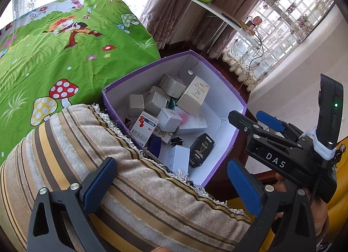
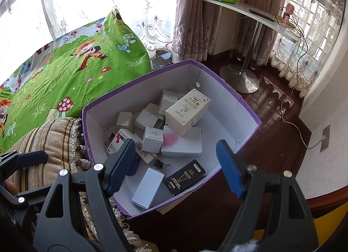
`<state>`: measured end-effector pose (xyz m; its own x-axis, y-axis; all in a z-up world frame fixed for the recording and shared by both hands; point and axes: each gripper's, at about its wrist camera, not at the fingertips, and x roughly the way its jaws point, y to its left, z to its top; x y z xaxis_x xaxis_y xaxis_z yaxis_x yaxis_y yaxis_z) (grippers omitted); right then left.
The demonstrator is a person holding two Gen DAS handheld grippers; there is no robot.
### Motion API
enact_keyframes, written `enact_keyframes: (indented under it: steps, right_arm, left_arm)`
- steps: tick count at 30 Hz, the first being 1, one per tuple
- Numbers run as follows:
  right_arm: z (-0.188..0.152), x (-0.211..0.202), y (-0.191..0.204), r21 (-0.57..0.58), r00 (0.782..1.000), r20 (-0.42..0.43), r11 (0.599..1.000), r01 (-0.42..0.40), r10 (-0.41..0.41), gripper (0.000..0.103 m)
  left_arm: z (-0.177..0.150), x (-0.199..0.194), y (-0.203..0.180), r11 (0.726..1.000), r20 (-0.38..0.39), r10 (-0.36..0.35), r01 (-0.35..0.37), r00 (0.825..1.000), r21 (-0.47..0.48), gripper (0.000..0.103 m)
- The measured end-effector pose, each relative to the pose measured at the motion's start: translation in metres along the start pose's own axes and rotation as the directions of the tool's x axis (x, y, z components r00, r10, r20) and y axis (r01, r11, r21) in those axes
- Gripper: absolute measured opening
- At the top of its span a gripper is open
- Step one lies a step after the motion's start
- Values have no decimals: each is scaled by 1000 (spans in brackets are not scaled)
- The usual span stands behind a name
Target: Organize rigid objects
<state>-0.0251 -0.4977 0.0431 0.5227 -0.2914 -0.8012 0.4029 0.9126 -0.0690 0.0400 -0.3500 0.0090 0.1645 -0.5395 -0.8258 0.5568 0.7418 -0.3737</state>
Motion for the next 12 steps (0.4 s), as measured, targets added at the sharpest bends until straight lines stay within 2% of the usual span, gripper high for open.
enact_keyframes:
  steps: [6, 12]
  right_arm:
    - [0, 0, 0, 0, 1000, 0, 1000, 1, -1, 79]
    - [-2, 2, 0, 5, 1000, -3, 1000, 0, 0, 79]
  left_arm:
    - [-1, 0, 0, 1000, 3, 1, -1, 1000, 8, 103]
    - [-5, 1, -12, 997, 24, 23, -25, 999, 73, 103]
